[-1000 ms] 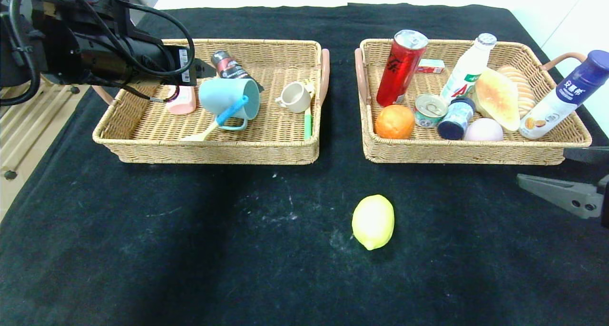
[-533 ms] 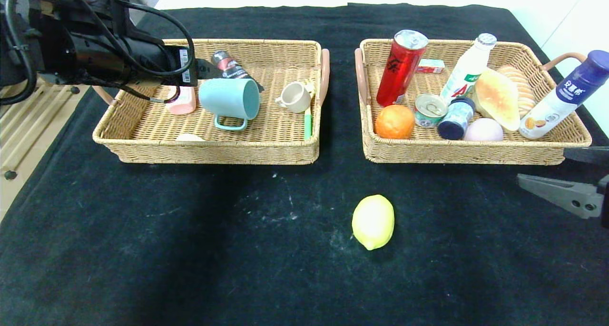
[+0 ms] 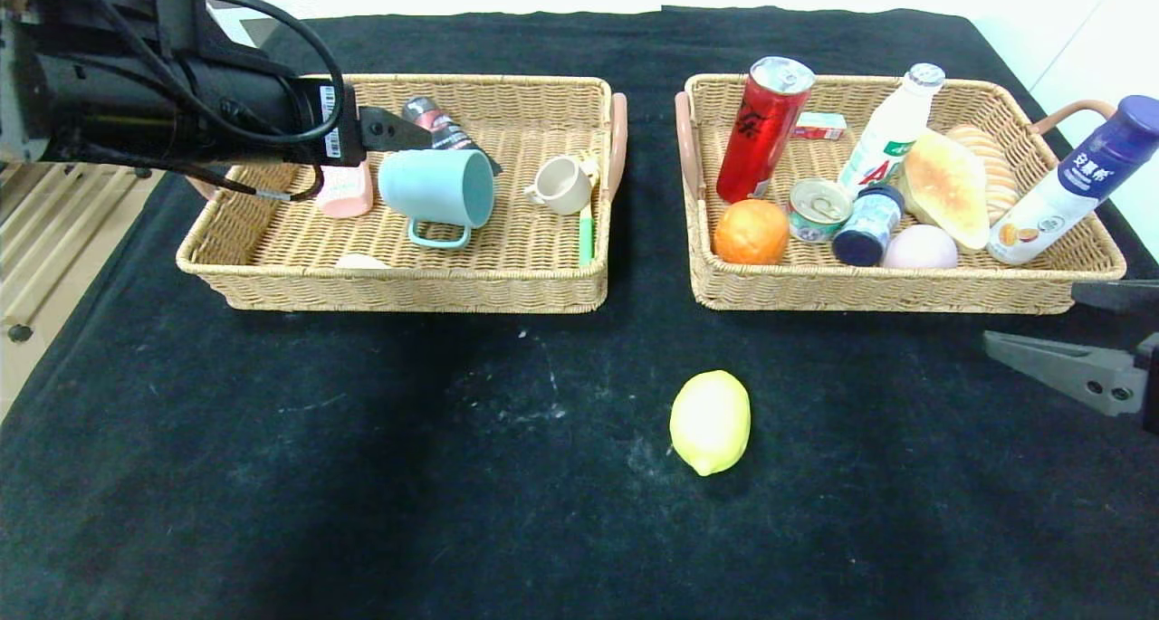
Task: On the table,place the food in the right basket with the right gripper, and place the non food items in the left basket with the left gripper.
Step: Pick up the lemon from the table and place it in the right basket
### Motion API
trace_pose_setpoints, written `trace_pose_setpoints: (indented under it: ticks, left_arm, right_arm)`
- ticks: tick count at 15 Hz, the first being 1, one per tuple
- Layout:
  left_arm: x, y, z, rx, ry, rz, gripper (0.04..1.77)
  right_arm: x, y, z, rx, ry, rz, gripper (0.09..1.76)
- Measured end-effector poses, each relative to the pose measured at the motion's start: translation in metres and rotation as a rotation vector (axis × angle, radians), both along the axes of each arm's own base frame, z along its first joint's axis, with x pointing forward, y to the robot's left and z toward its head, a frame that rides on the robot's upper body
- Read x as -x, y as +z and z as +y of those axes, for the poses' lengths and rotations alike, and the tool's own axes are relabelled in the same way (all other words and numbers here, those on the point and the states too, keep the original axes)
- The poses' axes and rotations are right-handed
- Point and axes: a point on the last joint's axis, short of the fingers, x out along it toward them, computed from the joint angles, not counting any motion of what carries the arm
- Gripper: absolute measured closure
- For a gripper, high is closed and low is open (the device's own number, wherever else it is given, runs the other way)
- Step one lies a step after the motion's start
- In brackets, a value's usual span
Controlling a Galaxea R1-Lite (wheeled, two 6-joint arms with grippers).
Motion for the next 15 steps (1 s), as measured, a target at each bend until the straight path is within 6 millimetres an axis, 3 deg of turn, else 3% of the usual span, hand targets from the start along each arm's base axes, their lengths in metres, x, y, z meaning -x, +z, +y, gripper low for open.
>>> trace_pose_setpoints:
  ticks: [7, 15]
  left_arm:
    - [0.050, -0.008, -0.011, -0.021, -0.206, 0.019, 0.12]
    - [0.100, -0.039, -0.021, -0.074, -0.315, 0.086, 0.11]
  right_arm:
    - [-0.003, -0.002, 0.002, -0.009, 0.000, 0.015, 0.14]
    - [-0.011, -0.001, 0.003, -0.032, -0.030, 0.006, 0.14]
